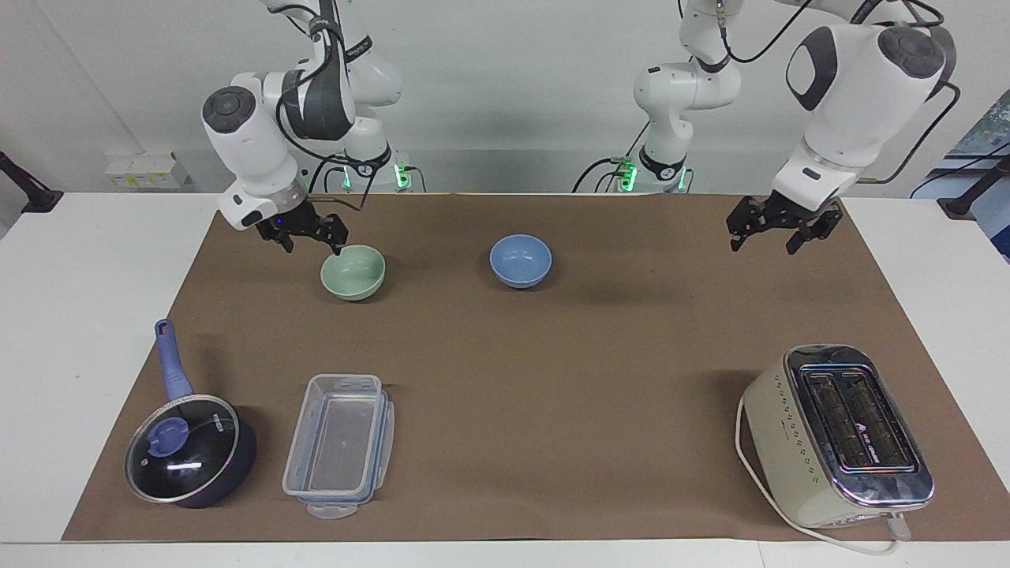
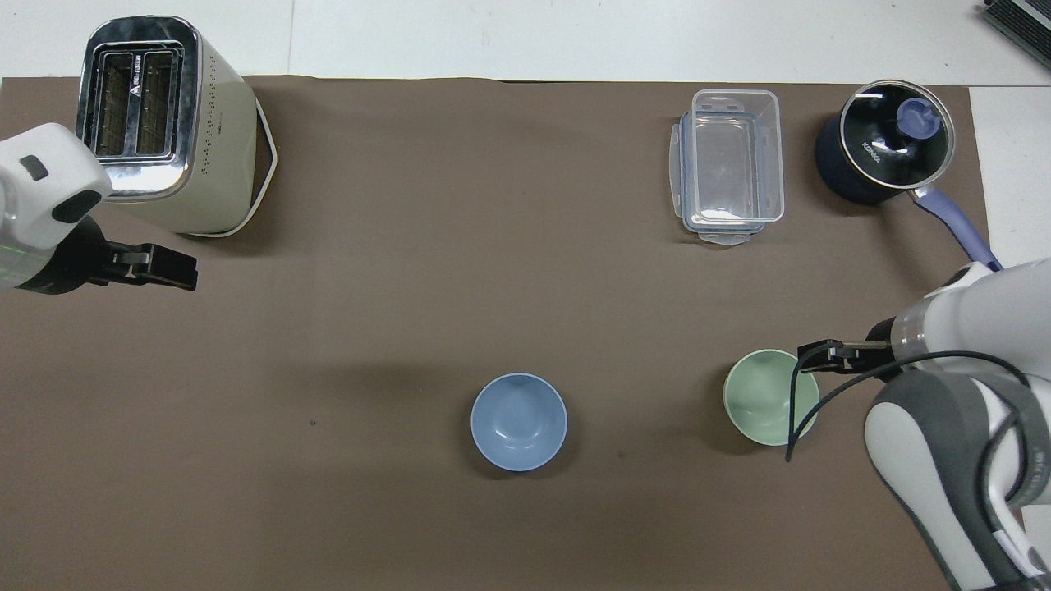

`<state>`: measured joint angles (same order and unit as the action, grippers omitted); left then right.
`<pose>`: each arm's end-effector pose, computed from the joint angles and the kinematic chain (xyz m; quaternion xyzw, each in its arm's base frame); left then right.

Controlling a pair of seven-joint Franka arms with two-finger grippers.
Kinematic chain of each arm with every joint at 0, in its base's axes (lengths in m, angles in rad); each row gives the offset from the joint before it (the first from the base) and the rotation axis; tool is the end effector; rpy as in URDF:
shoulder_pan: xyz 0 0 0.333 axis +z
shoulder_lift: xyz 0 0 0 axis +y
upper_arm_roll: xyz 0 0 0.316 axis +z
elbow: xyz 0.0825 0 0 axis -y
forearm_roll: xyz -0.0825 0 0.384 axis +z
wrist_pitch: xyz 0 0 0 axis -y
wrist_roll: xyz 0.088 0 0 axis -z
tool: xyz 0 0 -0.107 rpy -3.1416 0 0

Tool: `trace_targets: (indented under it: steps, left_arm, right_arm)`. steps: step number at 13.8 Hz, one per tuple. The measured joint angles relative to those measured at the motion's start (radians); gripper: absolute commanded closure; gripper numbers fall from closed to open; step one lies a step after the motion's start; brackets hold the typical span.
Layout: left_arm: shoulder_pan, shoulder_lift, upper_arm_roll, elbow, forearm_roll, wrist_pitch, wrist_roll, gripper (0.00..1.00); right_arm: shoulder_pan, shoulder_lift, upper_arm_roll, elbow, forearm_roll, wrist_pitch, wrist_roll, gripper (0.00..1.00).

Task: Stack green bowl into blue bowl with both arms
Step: 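Grasp the green bowl rim with the right gripper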

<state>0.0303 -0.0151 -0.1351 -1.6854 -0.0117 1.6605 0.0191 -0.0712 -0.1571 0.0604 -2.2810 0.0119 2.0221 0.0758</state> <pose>0.5518 -0.0597 0.5862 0.9981 -0.0613 -0.0052 0.0046 0.4788 -0.0041 0.4110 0.9976 -0.0467 -0.0510 0.0011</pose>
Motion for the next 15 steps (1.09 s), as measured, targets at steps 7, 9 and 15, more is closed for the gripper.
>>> trace_targets:
  steps: [7, 9, 15]
  left_arm:
    - [0.028, 0.003, 0.002, 0.091, 0.007, -0.126, 0.001, 0.00]
    - [0.028, 0.004, 0.001, 0.091, 0.007, -0.126, 0.001, 0.00]
    - [0.028, 0.004, 0.001, 0.091, 0.007, -0.126, 0.001, 0.00]
  right_arm:
    - [-0.041, 0.027, -0.001, -0.190, 0.000, 0.222, -0.001, 0.12]
    - [-0.041, 0.043, -0.001, -0.203, 0.000, 0.242, -0.001, 0.27]
    - [-0.040, 0.050, 0.000, -0.204, 0.000, 0.244, -0.002, 0.90]
